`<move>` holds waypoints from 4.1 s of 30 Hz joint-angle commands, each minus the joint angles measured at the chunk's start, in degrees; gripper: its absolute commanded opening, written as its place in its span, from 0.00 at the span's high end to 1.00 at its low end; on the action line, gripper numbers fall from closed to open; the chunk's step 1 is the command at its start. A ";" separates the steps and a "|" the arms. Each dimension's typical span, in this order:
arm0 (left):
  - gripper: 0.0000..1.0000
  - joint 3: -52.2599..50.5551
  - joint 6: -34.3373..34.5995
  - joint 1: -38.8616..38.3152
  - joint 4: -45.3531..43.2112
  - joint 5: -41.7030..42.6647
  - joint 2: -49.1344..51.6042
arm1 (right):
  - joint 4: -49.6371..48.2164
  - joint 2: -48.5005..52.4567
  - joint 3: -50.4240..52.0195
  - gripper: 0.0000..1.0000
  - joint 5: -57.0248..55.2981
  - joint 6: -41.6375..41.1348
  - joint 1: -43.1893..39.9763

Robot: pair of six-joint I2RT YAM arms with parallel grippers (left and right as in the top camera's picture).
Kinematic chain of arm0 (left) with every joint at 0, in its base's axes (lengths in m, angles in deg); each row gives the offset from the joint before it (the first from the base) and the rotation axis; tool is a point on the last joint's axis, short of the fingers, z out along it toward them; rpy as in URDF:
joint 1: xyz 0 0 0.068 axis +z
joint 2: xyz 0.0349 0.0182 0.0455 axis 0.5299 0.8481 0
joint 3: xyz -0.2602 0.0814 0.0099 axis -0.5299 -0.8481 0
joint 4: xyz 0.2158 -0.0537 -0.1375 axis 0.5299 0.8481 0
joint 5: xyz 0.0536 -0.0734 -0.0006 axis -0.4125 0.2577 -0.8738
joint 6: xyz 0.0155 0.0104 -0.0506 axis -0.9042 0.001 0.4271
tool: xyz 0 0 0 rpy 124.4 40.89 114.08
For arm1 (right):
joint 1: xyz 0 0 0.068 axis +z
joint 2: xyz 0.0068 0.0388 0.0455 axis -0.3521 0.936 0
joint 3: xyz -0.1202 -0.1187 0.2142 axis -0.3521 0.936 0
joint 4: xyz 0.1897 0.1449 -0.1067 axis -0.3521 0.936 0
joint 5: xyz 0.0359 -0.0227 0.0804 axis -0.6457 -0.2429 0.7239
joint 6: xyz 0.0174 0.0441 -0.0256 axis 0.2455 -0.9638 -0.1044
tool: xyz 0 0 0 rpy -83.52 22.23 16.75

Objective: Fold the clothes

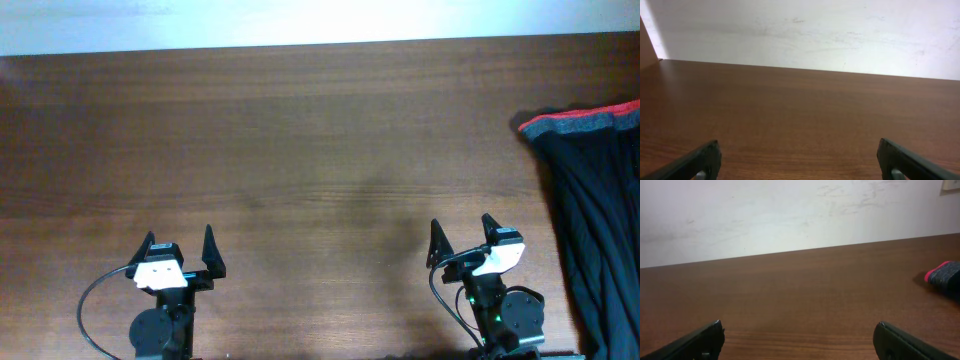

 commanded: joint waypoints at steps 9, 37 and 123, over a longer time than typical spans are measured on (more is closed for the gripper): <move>0.01 -0.39 -0.70 -0.15 -0.11 -0.42 -0.31 | 0.35 -0.48 0.26 0.01 -0.50 0.37 0.37; 0.01 -0.39 -0.70 -0.15 -0.11 -0.39 -0.26 | 0.37 -0.48 0.26 0.01 -0.50 0.37 0.37; 0.01 -0.39 -0.70 -0.15 -0.11 -0.39 -0.26 | 55.36 131.75 -122.66 0.21 -19.74 29.24 -19.50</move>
